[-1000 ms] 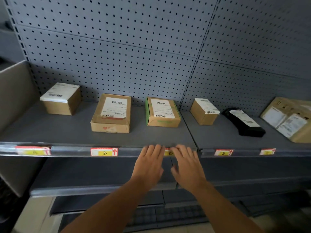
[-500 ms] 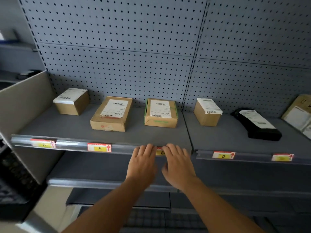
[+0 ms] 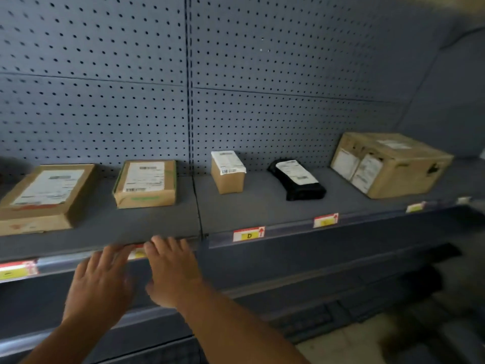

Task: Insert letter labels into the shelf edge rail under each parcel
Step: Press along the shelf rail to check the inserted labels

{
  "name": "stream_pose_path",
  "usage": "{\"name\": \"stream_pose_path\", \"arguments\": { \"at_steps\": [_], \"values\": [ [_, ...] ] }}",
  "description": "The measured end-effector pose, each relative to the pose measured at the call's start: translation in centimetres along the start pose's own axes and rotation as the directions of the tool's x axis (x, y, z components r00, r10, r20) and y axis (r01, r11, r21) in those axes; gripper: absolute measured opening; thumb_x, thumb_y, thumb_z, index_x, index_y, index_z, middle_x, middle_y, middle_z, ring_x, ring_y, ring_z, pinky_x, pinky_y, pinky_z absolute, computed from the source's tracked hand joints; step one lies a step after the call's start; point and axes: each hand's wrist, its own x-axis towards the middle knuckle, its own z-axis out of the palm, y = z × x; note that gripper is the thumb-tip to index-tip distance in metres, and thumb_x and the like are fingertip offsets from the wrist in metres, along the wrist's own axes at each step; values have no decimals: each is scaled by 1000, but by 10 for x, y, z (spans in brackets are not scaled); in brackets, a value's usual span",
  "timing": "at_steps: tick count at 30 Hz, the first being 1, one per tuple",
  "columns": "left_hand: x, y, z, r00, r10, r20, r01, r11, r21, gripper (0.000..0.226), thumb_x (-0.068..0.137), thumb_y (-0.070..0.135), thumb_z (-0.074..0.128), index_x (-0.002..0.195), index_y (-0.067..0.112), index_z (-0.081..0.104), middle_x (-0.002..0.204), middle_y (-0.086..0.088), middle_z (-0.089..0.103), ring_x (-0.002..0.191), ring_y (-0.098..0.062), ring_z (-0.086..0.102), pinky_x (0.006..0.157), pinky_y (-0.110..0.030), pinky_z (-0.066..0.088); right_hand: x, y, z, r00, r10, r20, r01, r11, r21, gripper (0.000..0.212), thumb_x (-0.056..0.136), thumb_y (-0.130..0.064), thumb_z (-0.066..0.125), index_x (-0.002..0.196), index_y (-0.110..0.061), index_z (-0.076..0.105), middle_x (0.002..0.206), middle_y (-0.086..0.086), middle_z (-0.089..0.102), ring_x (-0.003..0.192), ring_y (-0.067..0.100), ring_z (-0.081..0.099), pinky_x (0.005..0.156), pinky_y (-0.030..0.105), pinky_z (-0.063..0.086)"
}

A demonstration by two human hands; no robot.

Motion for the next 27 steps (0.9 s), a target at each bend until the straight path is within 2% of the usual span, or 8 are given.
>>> {"name": "stream_pose_path", "arguments": {
  "at_steps": [3, 6, 13, 17, 19, 23, 27],
  "values": [
    [3, 8, 3, 999, -27, -38, 27, 999, -20, 61, 69, 36, 48, 121, 8, 57, 118, -17, 54, 100, -44, 55, 85, -57, 42, -6, 13, 2, 999, -48, 2, 48, 996, -79, 81, 82, -32, 78, 145, -12, 32, 148, 7, 34, 126, 30, 36, 104, 44, 32],
    [8, 21, 2, 997, -76, -11, 76, 997, -13, 53, 73, 33, 48, 118, 6, 55, 115, -19, 54, 99, -43, 54, 87, -55, 41, -12, 28, 2, 998, -56, -36, 52, 994, -97, 81, 81, -28, 76, 147, -12, 32, 147, 7, 36, 125, 30, 38, 103, 43, 33],
    [23, 94, 11, 987, 144, 70, -141, 989, -47, 57, 79, 27, 66, 132, 11, 52, 122, -7, 55, 107, -27, 53, 99, -45, 43, -43, 81, -20, 996, -42, -84, 30, 989, -145, 68, 81, -26, 73, 139, -12, 41, 137, 7, 45, 121, 29, 44, 105, 45, 38],
    [41, 150, 21, 970, 219, 107, -213, 975, -66, 60, 80, 32, 63, 136, 15, 49, 125, -2, 54, 111, -23, 52, 104, -43, 42, -70, 138, -39, 987, 31, -155, -63, 976, -207, 59, 73, -28, 76, 125, -14, 52, 119, 5, 54, 104, 27, 54, 94, 42, 47],
    [49, 177, 22, 966, 215, 143, -203, 975, -91, 63, 81, 32, 60, 140, 16, 45, 131, -1, 51, 116, -23, 49, 109, -42, 38, -84, 169, -47, 983, 76, -168, -114, 966, -231, 58, 70, -29, 78, 121, -13, 56, 114, 6, 56, 99, 27, 55, 89, 42, 49],
    [61, 216, 24, 957, 201, 211, -200, 979, -31, 62, 89, 31, 49, 146, 16, 30, 136, -2, 40, 121, -24, 40, 113, -43, 28, -103, 212, -54, 985, 113, -129, -144, 955, -259, 63, 68, -30, 81, 125, -14, 57, 116, 5, 59, 101, 25, 58, 90, 43, 51],
    [67, 229, 25, 967, 152, 207, -154, 988, -4, 56, 90, 29, 48, 142, 17, 32, 133, -2, 41, 119, -24, 41, 111, -43, 29, -107, 224, -53, 990, 57, -127, -84, 971, -224, 63, 70, -27, 79, 128, -14, 56, 121, 4, 58, 105, 25, 57, 94, 41, 50]
  ]
}}
